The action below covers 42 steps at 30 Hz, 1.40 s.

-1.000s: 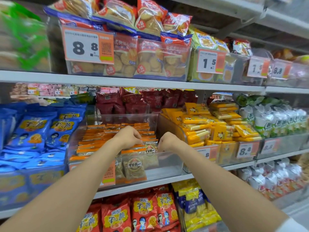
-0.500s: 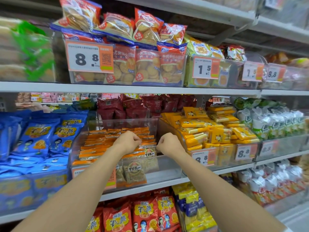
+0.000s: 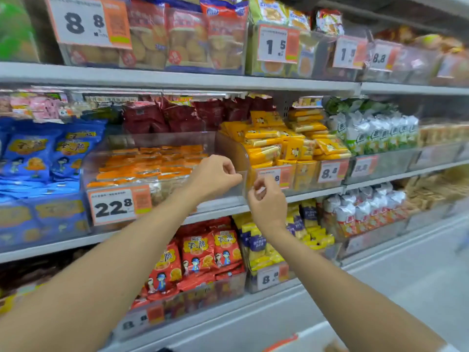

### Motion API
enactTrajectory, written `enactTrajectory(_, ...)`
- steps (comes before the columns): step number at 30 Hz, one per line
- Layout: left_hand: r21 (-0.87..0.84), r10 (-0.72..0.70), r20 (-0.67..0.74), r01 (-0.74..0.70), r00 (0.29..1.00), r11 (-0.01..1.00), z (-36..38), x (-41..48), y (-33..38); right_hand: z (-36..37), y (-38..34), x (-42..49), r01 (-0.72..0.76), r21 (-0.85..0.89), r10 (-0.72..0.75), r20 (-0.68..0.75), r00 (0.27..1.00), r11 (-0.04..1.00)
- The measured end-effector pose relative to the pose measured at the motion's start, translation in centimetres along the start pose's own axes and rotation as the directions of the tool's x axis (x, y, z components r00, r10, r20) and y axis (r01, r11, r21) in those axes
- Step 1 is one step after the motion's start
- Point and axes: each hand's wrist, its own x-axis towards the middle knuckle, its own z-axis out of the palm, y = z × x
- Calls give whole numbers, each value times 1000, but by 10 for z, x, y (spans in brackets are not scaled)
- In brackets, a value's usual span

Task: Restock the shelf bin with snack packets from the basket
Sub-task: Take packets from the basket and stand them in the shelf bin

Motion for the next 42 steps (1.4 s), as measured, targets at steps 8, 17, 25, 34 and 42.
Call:
enactTrajectory(8,-57,-112,454,154,884,986,171,-68,-5,-57,135,-119,-298,-219,353,289,890,929)
enactTrajectory(17,-7,-355,799,598,485,801,364,-165,-35,-117,281,-276,-456,-569,726,582,365,685)
enactTrajectory(25,-17,-529,802,897,276,442,429,-234,-82,-131,354,-384,-388,-753,831,551,69,531)
enactTrajectory(34,-290,-620,723,949,304,127,436,-234,-124,-59,408,-389,-277,-771,814,573,94,574)
enactTrajectory(42,-245,-657,728,969,194,14,446,-235,-121,-17,427,-420,5,-774,769,629,117,633)
